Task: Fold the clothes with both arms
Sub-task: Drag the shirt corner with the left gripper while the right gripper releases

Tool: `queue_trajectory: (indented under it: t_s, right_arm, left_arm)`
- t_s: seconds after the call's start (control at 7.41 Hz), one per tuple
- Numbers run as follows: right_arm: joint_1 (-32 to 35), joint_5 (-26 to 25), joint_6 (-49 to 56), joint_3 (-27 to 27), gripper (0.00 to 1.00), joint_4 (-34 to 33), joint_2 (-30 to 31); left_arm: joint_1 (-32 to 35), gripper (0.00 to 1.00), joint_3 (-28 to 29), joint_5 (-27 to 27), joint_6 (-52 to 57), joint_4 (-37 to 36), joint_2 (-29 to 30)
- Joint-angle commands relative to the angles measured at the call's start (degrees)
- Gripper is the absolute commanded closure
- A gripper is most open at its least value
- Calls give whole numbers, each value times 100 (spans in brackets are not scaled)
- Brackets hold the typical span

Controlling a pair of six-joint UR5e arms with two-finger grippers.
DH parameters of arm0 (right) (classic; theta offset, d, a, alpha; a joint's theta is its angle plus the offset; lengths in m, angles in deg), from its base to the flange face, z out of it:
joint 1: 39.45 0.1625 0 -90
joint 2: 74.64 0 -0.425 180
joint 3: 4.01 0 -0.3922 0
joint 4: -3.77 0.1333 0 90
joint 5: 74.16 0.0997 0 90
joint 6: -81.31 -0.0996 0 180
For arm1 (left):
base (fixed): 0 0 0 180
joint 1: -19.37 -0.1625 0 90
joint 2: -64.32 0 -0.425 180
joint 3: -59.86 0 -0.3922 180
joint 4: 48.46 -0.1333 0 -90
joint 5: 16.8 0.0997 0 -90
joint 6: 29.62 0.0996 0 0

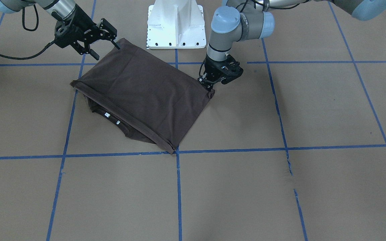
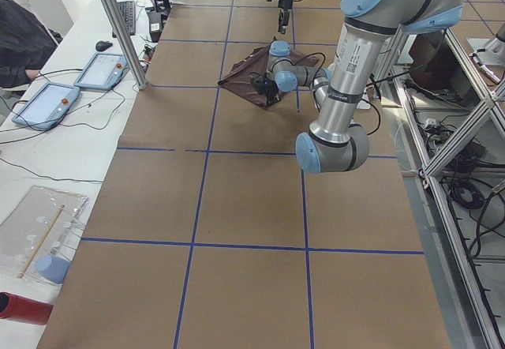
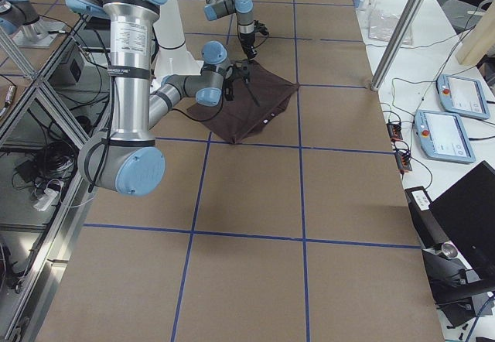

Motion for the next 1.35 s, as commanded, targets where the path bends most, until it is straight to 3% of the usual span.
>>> queue_trajectory:
  t_s: [0.0, 0.27, 0.67, 0.81, 1.21]
  right_arm:
    - [21, -18, -7, -1, 0, 0, 1]
    - [47, -44, -7, -9, 0, 0, -8]
    - [83, -44, -7, -106, 0, 0, -60]
    - [83, -44, -7, -132, 0, 0, -69]
    - [83, -44, -7, -342, 0, 0, -244]
  left_arm:
    - [750, 100, 426, 2, 784, 34, 34]
    - [1392, 100, 1381, 20, 1374, 610, 410]
    - [1781, 100, 3700, 255, 1763, 2138, 1762]
    - [1790, 100, 4064, 474, 1780, 2492, 2036]
    - [1852, 100, 4348, 852, 1956, 2636, 2153]
